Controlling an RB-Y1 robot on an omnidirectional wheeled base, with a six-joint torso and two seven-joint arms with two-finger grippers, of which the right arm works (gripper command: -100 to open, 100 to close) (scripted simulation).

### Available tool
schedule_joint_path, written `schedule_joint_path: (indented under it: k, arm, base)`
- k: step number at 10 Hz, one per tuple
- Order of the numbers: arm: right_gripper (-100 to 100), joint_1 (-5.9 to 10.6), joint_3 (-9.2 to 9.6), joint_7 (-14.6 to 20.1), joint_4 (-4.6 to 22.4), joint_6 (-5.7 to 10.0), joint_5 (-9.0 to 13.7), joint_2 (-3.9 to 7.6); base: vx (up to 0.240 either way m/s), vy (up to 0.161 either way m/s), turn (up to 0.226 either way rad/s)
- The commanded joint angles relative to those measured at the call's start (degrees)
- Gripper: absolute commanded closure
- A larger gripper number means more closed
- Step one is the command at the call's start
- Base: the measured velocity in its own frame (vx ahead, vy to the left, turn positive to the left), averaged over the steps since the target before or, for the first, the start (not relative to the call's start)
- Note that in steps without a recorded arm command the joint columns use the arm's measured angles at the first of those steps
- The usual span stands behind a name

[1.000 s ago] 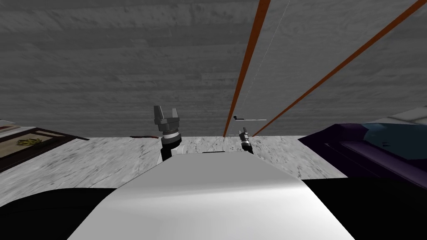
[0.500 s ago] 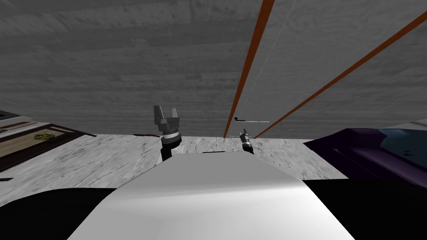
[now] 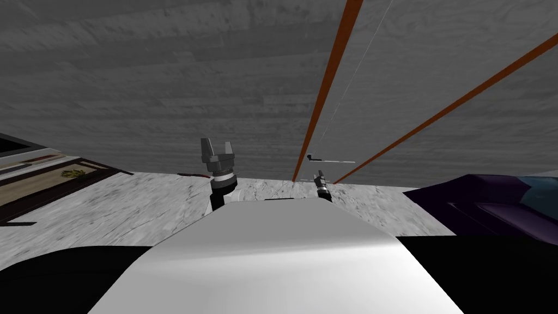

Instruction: Pull the door open

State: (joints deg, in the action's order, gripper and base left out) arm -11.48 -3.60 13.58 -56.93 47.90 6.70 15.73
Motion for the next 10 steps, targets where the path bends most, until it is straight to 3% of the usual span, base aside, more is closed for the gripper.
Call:
schedule_joint_path:
  k: [1,2,6,10]
  arm:
    - [-100,0.78,-0.08,0.25,2.69,0.57,0.02,0.59]
    - [-100,0.78,-0.08,0.25,2.69,0.57,0.02,0.59]
    - [-100,2.38,-0.22,0.69,8.45,1.86,0.04,1.74]
    - [-100,3.43,-0.31,0.97,12.25,2.72,0.04,2.5]
  base:
    - [0.076,-0.061,0.082]
    - [0.053,-0.046,0.049]
    - [0.059,-0.051,0.077]
    - [0.059,-0.056,0.052]
